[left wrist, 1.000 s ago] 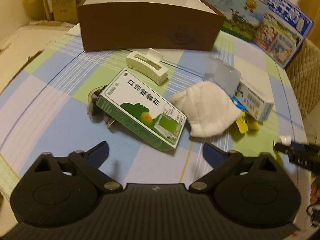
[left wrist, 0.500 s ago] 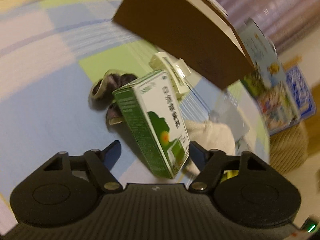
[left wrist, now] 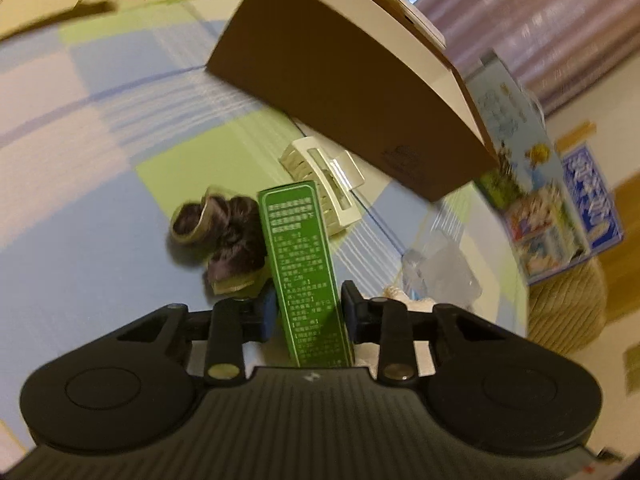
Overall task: Organize objects
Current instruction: 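Grasp the white pill bottle with the right tool while the left tool grasps the green mouthwash box, then carry the pill bottle and mouthwash box with both tools into the brown box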
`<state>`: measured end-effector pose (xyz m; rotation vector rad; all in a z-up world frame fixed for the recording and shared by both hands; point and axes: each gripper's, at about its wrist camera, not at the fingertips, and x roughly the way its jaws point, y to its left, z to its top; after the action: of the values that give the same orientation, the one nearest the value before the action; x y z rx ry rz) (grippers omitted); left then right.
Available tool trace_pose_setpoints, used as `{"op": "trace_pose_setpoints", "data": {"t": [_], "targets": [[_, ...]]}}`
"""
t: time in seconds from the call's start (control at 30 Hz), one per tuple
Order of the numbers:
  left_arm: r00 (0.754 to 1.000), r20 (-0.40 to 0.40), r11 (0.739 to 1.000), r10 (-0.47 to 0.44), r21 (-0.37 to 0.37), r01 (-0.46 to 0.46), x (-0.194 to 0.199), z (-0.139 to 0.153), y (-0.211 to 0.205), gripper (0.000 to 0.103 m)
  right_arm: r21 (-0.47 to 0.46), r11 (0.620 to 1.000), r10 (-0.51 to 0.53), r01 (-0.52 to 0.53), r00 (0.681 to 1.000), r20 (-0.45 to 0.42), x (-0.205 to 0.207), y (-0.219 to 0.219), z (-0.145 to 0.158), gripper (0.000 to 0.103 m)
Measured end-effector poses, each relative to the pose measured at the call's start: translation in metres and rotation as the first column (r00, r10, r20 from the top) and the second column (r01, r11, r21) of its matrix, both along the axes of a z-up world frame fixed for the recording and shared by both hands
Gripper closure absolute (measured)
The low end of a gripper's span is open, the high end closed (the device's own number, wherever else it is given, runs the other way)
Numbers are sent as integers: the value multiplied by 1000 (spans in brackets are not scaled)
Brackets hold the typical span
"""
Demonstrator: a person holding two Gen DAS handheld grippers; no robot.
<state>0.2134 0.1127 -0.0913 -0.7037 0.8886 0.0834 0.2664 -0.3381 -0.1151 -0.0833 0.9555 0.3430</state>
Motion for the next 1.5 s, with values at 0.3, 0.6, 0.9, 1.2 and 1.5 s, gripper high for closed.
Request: {"op": "trace_pose_setpoints", "data": {"t": [0.3, 0.6, 0.9, 1.2, 1.5], "targets": [[962, -212, 958, -171, 193, 213, 41, 8, -30, 73, 18, 1000, -14, 14, 1000, 4, 6, 4, 8, 59], [942, -254, 945, -222, 183, 272, 55, 2, -35, 78, 41, 998, -39, 39, 999, -1, 2, 2, 17, 59], [955, -166, 943, -244, 188, 274, 52, 51, -18, 78, 137, 991, -4, -2, 999, 39, 12, 28, 56, 59], [977, -2, 947, -215, 242, 209, 76, 115, 17, 78, 226, 961, 136, -159, 984, 117, 51, 109, 98, 59], [975, 80, 941, -208, 289, 177, 138, 154, 45, 78, 245, 925, 241, -290, 947, 213, 97, 209, 128, 59]]}}
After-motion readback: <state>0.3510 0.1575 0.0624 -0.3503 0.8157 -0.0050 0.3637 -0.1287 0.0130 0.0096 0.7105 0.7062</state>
